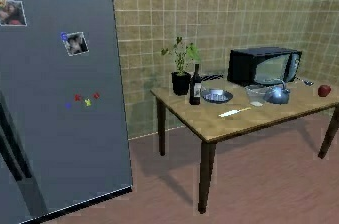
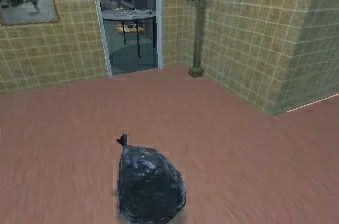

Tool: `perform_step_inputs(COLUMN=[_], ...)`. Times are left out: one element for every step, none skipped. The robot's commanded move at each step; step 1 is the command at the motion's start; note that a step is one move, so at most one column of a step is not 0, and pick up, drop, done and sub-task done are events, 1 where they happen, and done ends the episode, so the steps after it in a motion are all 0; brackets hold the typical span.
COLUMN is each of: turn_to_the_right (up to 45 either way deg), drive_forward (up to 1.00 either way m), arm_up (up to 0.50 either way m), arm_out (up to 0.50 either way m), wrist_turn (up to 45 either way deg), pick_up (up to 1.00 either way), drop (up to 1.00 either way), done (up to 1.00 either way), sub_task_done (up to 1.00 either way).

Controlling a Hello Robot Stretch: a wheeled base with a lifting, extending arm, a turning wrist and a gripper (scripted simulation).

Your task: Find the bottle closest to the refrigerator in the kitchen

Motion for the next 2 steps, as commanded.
perform_step_inputs(turn_to_the_right=[0.0,12.0], drive_forward=[0.65,0.0], arm_up=[0.0,0.0], arm_out=[0.0,0.0], wrist_turn=[0.0,0.0], pick_up=[0.0,0.0], drop=[0.0,0.0], done=[0.0,0.0], sub_task_done=[0.0,0.0])
